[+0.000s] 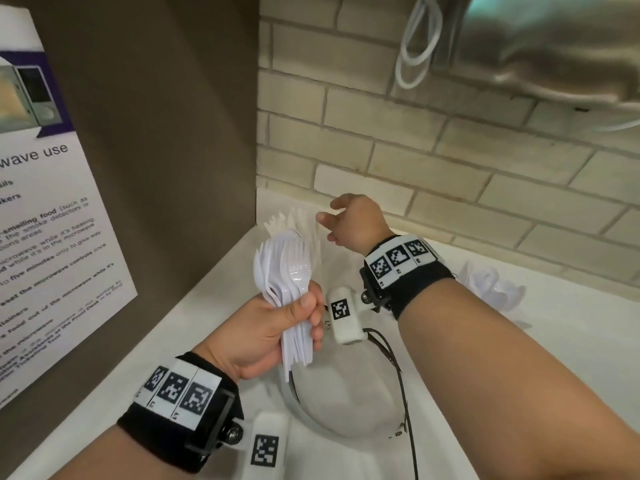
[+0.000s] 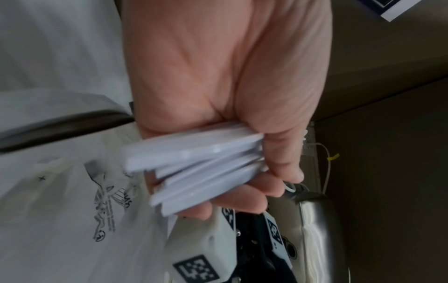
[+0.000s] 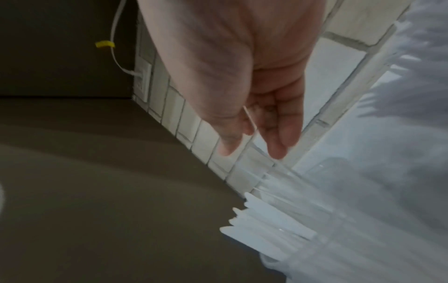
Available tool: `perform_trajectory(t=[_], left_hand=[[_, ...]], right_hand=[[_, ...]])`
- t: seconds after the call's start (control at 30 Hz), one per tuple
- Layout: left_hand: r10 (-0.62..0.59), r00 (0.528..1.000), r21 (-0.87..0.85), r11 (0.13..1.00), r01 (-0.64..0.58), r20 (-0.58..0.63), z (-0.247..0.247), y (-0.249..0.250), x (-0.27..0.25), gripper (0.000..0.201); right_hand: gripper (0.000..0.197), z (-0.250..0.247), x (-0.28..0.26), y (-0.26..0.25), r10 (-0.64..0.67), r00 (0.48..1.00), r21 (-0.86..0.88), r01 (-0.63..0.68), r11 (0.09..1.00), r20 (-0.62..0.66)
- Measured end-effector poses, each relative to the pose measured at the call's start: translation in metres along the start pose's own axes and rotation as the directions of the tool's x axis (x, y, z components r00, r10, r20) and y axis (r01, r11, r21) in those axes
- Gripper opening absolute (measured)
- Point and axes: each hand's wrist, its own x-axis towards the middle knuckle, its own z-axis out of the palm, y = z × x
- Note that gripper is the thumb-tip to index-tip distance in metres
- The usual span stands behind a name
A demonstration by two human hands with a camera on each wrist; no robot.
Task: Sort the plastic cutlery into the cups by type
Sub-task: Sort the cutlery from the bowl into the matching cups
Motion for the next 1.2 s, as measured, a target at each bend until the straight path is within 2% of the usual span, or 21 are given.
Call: perform_trajectory(t=[0.07,0.13,0.27,0.47,0.6,0.67,0.77,0.93,1.1,1.2], left_hand=[[-0.011,1.0,0.005,1.0,0.011,0.005,0.001,-0.001,0.001,0.033],[-0.015,1.0,0.001,1.0,0.015,0.007,0.002,-0.003,0.002,0.033],[-0.026,0.999,-0.021,0.999,0.026,0.036,0.01,-0.004,0.005,0.034],[-0.024,0.996,-0.005,1.0,0.024,0.082,0.025,-0.003,0.01,0.035],[-0.036,0.995,0.045,0.998,0.032,0.096,0.034,-0.006,0.011,0.041],[-0.05,0.994,0.053,0.998,0.045,0.102,0.037,-0.01,0.011,0.04],[-0.077,0.995,0.039,0.996,0.075,0.068,0.038,-0.015,0.01,0.041],[-0.095,0.994,0.074,0.992,0.099,-0.058,0.041,-0.013,0.012,0.034],[-0.097,0.991,0.071,0.992,0.104,-0.096,0.045,-0.013,0.014,0.032],[-0.101,0.986,0.075,0.991,0.111,-0.131,0.043,-0.017,0.015,0.028]], right_hand=[[0.033,-0.003,-0.004,0.004,0.032,0.999,0.009,-0.032,0.999,-0.008],[0.022,-0.011,-0.015,0.001,0.022,0.999,0.102,-0.018,0.995,-0.038],[0.012,-0.035,-0.057,-0.015,-0.033,0.999,0.261,0.042,0.964,-0.041],[0.015,-0.055,-0.119,-0.021,-0.068,0.995,0.379,0.091,0.921,-0.074],[0.043,-0.052,-0.141,-0.012,-0.067,0.996,0.368,0.039,0.929,0.065],[0.035,-0.043,-0.148,-0.007,-0.063,0.995,0.407,0.029,0.913,0.071],[0.013,-0.036,-0.153,-0.001,-0.03,0.999,0.437,0.042,0.898,-0.035],[0.02,-0.032,-0.156,0.0,0.045,0.987,0.489,0.036,0.872,-0.153],[0.018,-0.026,-0.155,0.003,0.066,0.945,0.475,0.1,0.874,-0.319],[0.022,-0.03,-0.155,-0.002,0.135,0.899,0.645,0.188,0.741,-0.417]])
